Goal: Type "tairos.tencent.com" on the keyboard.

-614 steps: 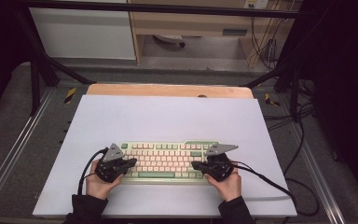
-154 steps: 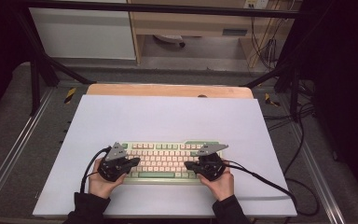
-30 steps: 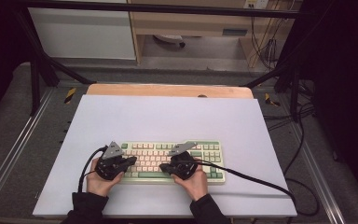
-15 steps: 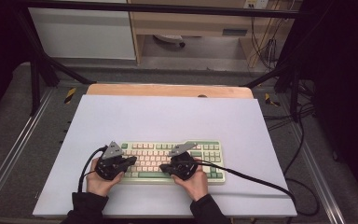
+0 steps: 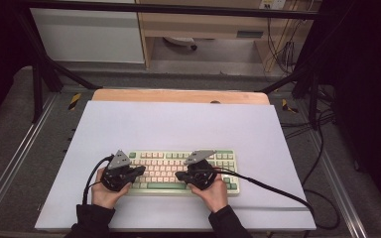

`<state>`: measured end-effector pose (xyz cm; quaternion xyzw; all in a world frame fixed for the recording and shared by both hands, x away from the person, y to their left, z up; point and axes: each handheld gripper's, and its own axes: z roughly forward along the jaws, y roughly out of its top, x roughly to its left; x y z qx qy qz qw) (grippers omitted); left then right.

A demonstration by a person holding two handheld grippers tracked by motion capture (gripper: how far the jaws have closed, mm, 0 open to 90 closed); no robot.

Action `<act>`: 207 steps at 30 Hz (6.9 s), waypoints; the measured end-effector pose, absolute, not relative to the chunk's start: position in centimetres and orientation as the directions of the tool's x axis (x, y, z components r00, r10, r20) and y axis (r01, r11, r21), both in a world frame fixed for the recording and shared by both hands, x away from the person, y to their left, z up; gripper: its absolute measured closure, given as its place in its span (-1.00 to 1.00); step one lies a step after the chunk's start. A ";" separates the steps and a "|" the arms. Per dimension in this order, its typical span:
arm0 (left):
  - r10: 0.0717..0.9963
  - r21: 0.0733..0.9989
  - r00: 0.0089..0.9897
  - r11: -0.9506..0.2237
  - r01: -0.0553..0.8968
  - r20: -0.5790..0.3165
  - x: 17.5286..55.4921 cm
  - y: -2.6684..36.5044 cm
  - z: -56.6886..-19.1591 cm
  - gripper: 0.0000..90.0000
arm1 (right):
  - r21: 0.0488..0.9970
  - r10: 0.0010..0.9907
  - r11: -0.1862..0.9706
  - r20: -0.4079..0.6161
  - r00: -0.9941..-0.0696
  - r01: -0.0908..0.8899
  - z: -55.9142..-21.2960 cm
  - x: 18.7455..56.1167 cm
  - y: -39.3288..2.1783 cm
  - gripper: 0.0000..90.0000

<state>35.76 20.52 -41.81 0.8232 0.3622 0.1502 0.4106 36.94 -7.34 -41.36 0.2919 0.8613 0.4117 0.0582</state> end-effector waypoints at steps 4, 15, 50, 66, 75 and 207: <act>0.719 0.786 0.693 -0.400 0.472 -0.050 35.7 20.5 -41.8 1.00 | 0.746 0.564 0.480 0.141 -0.814 0.462 -41.3 36.9 -8.3 1.00; 0.714 0.786 0.698 -0.406 0.467 -0.046 35.6 20.1 -41.7 1.00 | 0.742 0.603 0.459 0.144 -0.785 0.488 -41.4 36.7 -11.3 1.00; 0.697 0.768 0.717 -0.454 0.451 -0.010 37.5 15.2 -41.4 1.00 | 0.746 0.625 0.435 0.153 -0.765 0.505 -41.9 36.1 -14.3 1.00; 0.698 0.758 0.716 -0.459 0.464 -0.016 38.2 14.5 -42.6 1.00 | 0.748 0.626 0.432 0.154 -0.764 0.504 -41.9 36.1 -14.3 1.00; 0.691 0.755 0.723 -0.466 0.460 -0.014 38.2 14.5 -43.0 1.00 | 0.747 0.627 0.432 0.154 -0.764 0.505 -42.0 36.1 -14.3 1.00; 0.667 0.776 0.744 -0.446 0.446 -0.044 34.8 17.0 -42.5 1.00 | 0.753 0.619 0.437 0.145 -0.772 0.492 -41.5 36.5 -13.4 1.00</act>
